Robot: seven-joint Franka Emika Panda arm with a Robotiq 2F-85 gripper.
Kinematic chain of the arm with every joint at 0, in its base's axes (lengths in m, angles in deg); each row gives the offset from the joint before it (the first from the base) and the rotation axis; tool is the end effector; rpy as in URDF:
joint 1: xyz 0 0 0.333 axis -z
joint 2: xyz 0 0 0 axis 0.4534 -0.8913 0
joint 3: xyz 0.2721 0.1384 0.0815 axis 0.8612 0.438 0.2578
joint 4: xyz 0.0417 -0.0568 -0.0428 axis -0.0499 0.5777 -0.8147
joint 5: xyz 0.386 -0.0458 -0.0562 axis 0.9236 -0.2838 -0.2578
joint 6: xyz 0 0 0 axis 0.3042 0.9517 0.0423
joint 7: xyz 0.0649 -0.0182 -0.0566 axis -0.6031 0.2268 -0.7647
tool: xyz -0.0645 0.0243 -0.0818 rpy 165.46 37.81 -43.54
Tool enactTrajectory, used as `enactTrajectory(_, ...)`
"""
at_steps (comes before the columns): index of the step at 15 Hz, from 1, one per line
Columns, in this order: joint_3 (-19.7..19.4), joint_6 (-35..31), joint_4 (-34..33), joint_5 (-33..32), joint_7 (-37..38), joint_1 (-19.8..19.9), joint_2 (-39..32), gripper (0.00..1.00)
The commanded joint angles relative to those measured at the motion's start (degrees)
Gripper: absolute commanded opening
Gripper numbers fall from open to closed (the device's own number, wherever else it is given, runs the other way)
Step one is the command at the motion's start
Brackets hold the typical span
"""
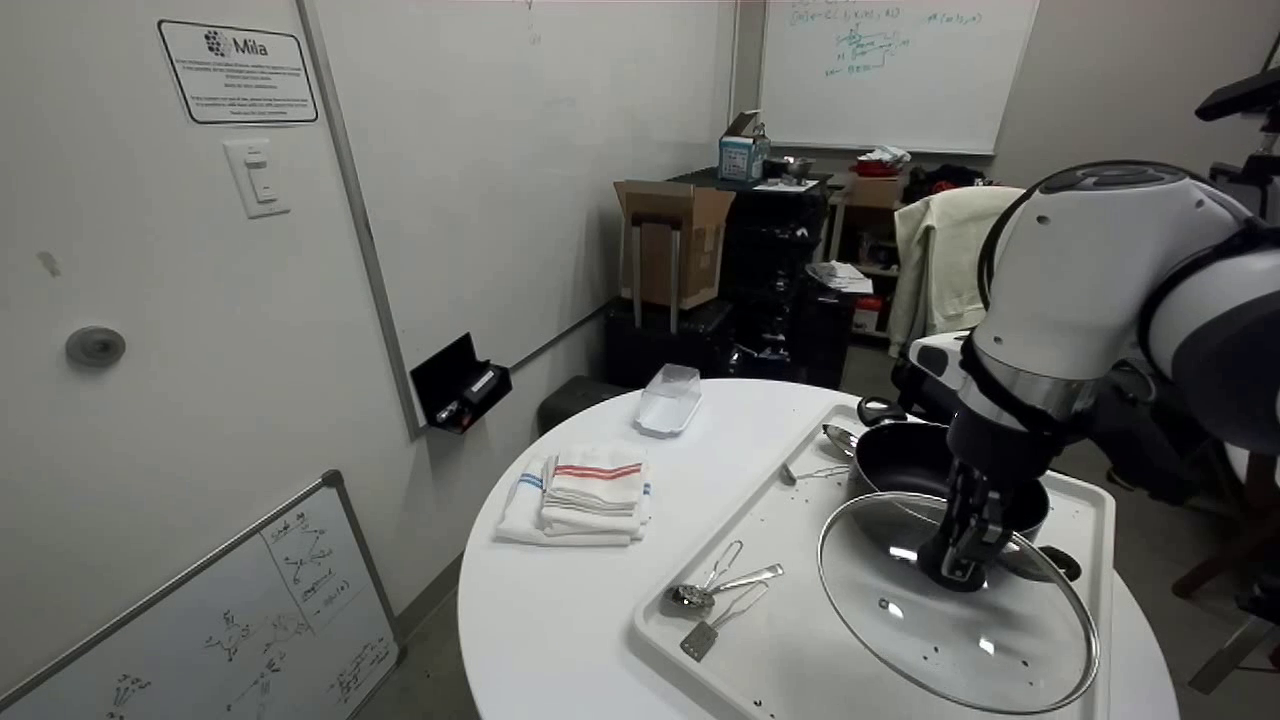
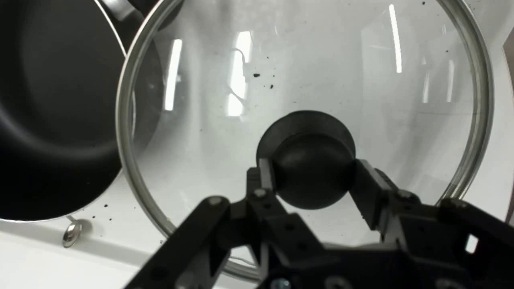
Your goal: Remove the lid from the black pot
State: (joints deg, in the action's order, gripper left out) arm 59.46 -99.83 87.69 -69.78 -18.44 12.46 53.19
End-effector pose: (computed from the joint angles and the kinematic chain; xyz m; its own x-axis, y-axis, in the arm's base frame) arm 0.4579 0.1468 0.1513 0.9231 0.3823 0.0416 0.3810 -0.9238 0.0364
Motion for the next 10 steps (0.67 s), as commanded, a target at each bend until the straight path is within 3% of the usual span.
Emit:
enactTrajectory(1, -2.0, -2.8, -4.3, -2.2, 3.2, -3.2, -4.7, 0.25)
enactTrajectory(10, -1.6, -12.9, -13.2, 1.0, -0.3, -1.3, -18.2, 0.25)
